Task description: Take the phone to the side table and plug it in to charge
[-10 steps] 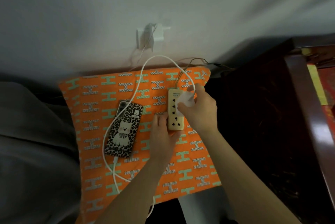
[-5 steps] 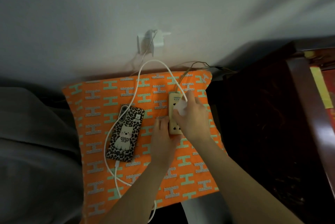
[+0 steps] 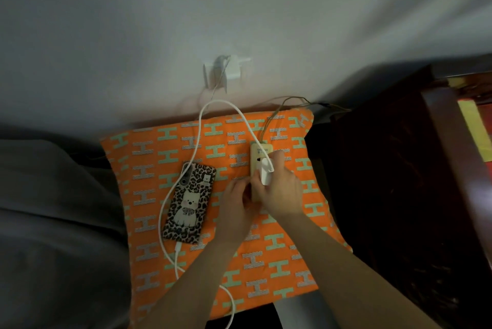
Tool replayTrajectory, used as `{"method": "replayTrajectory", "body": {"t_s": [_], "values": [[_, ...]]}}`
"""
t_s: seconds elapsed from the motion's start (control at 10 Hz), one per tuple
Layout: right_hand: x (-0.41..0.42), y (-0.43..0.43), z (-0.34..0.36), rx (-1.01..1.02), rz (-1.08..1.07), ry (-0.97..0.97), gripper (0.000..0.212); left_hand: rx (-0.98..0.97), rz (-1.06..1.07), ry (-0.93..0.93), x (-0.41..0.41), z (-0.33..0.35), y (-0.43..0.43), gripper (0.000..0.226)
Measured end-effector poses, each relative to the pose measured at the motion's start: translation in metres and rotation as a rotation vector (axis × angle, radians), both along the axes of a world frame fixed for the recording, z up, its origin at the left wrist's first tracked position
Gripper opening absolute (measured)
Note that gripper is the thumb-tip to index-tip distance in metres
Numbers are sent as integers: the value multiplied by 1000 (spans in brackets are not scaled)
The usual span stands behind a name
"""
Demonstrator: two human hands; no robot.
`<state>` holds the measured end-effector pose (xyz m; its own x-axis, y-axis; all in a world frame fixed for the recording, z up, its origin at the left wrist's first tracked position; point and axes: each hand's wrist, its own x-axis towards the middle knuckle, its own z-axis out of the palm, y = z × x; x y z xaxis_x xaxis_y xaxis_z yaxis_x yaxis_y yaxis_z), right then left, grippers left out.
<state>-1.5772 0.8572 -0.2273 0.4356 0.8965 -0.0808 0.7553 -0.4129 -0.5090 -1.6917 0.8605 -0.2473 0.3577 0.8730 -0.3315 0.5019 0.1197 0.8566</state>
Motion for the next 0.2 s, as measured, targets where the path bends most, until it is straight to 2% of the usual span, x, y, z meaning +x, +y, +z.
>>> {"method": "replayTrajectory", "body": {"t_s": [0.1,0.2], "values": [[0,0,7,-101,0,12,38,-32,-85,20,-3,11,7,35],[4,1,27,-298,3,81,62,-30,-134,50,-14,34,22,44]]}}
